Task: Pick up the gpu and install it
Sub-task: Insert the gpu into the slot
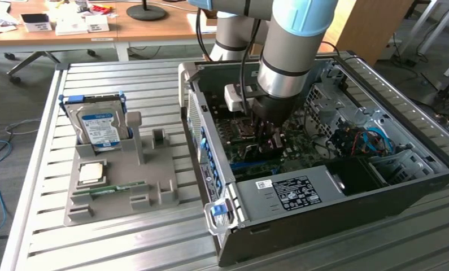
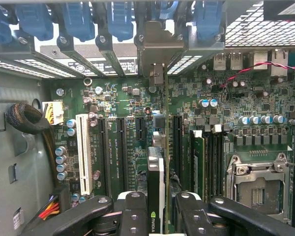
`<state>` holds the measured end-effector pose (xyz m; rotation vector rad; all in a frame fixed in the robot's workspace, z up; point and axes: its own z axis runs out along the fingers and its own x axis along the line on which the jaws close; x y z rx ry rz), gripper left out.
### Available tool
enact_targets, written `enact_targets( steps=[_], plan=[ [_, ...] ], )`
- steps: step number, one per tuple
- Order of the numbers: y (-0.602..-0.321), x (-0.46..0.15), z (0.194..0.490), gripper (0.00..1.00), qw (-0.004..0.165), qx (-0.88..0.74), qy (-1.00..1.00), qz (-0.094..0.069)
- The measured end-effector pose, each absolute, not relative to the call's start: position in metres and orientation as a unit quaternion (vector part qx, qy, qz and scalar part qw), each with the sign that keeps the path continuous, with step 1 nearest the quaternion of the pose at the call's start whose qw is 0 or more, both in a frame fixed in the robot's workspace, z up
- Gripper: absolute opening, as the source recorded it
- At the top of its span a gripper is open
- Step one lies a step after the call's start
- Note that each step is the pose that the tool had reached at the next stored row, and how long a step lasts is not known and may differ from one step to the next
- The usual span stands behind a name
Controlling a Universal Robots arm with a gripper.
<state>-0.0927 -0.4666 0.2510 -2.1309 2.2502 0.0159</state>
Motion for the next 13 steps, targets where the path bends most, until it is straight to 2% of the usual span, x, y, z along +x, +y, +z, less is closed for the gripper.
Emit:
enact_targets(
  steps=[13],
  plan=[
    [-0.4676, -0.0928, 0.2503, 0.27, 0.021, -0.687, 0.726, 0.005]
  ],
)
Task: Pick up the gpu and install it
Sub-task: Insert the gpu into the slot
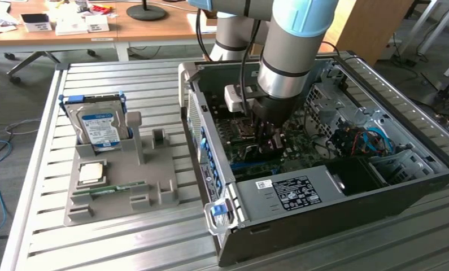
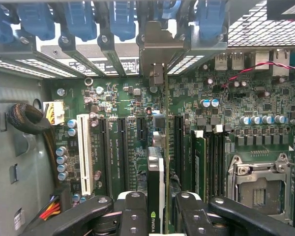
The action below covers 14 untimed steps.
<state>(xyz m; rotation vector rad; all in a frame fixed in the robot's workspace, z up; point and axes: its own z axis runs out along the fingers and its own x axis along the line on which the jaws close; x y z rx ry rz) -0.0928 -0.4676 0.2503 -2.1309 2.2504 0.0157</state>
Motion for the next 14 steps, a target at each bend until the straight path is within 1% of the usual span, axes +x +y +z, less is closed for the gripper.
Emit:
enact_targets(
  steps=[14],
  plan=[
    [-0.4675, -0.0934, 0.2504, 0.27, 0.023, -0.687, 0.726, 0.007]
  ],
)
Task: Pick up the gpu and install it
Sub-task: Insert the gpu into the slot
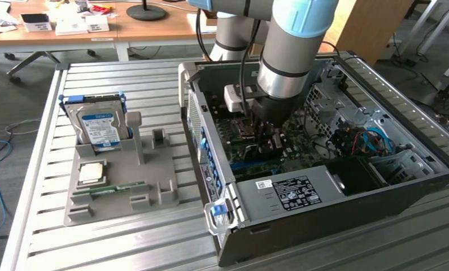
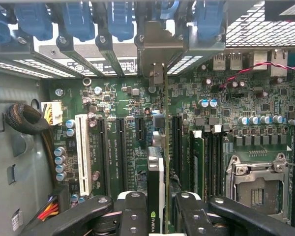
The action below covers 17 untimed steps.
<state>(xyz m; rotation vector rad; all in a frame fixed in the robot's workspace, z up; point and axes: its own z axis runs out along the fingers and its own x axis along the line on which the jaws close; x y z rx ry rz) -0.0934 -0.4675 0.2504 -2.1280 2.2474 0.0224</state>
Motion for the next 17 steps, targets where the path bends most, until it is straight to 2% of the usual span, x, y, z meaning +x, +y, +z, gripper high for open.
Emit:
enact_targets(
  steps=[17],
  plan=[
    [-0.4675, -0.0959, 0.2462, 0.27, 0.023, -0.687, 0.726, 0.007]
  ],
)
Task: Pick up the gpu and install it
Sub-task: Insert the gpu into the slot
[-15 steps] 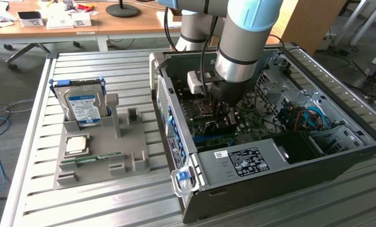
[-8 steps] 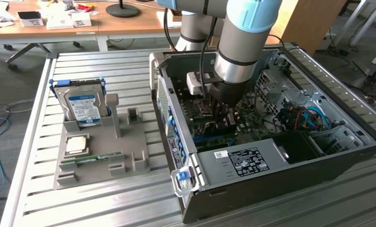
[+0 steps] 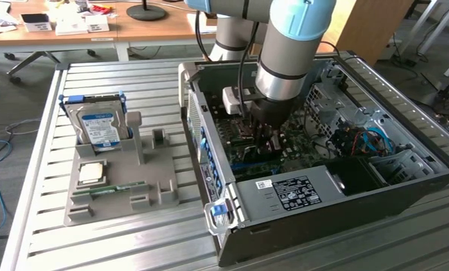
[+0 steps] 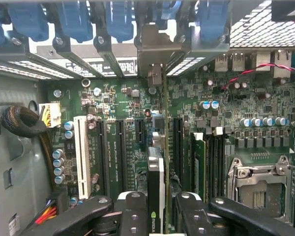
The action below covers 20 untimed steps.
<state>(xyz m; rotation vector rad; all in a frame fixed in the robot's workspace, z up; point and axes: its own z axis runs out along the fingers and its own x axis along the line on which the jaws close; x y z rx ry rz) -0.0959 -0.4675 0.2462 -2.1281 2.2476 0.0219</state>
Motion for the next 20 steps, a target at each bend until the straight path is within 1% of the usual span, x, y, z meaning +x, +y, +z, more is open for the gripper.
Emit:
enact_targets(
  steps=[18, 19, 20],
  plan=[
    [-0.4675, -0.0965, 0.2449, 0.27, 0.023, -0.687, 0.726, 0.007],
    [-0.4675, -0.0964, 0.2449, 0.27, 0.023, -0.687, 0.726, 0.007],
    [-0.4675, -0.0963, 0.2449, 0.33, 0.023, -0.687, 0.726, 0.007]
  ],
)
